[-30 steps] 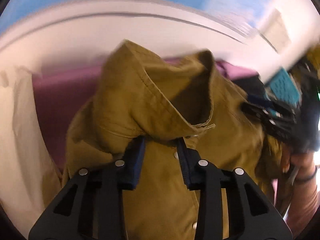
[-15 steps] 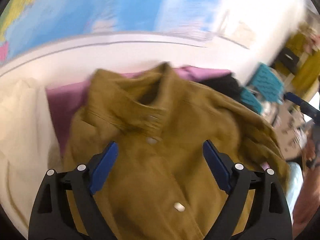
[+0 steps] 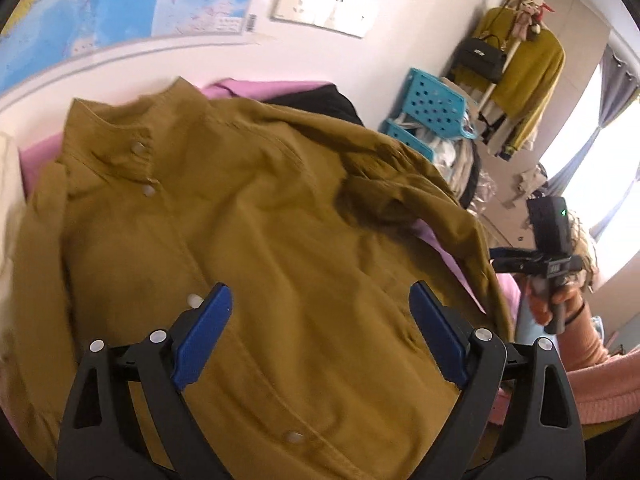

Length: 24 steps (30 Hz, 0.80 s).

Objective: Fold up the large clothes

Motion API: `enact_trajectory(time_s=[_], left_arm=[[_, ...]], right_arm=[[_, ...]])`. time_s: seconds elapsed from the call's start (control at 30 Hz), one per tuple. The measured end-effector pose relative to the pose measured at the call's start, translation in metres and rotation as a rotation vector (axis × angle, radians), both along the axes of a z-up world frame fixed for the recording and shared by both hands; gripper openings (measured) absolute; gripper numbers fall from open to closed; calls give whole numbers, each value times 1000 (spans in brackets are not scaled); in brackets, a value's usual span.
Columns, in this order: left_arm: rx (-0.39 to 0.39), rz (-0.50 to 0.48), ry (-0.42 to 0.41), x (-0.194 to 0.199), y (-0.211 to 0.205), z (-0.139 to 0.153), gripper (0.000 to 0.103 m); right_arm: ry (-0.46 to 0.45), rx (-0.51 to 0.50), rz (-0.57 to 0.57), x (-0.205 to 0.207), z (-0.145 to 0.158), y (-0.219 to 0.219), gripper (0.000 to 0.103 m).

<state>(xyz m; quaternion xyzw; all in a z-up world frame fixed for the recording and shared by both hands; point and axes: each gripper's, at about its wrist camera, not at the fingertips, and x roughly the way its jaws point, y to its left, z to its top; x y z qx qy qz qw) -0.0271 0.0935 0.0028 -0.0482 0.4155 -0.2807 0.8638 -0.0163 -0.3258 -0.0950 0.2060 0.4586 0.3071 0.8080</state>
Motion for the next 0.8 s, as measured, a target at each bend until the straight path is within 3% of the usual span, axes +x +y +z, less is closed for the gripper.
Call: enact_trajectory(time_s=[0.03, 0.13, 0.2, 0.3, 0.43, 0.57, 0.63, 0.73, 0.77, 0.8], left_arm=[[-16, -4, 7, -3, -4, -2, 89], [-36, -16, 29, -12, -8, -7, 90], [-28, -16, 39, -16, -15, -10, 90], [-36, -19, 41, -22, -21, -10, 90], [-31, -28, 26, -29, -26, -7, 90], [-41, -42, 15, -32, -32, -4, 92], [-46, -46, 19, -32, -36, -5, 92], [-54, -56, 45, -30, -45, -13, 92], [-55, -58, 54, -30, -48, -16, 92], [-53, -60, 59, -30, -49, -18, 92]], right_arm=[[3, 28, 11, -4, -3, 1, 92], [34, 105, 50, -9, -14, 7, 62], [23, 106, 57, -8, -12, 10, 23], [-44, 60, 24, -7, 13, 2, 14], [-175, -53, -51, 1, 65, -20, 11], [-306, -271, -164, 24, 118, -33, 12], [-309, -367, -188, 40, 116, -32, 15], [-203, -378, -215, 69, 85, -34, 22], [-146, -379, -234, 78, 67, -37, 32], [-108, -363, -255, 81, 53, -42, 51]])
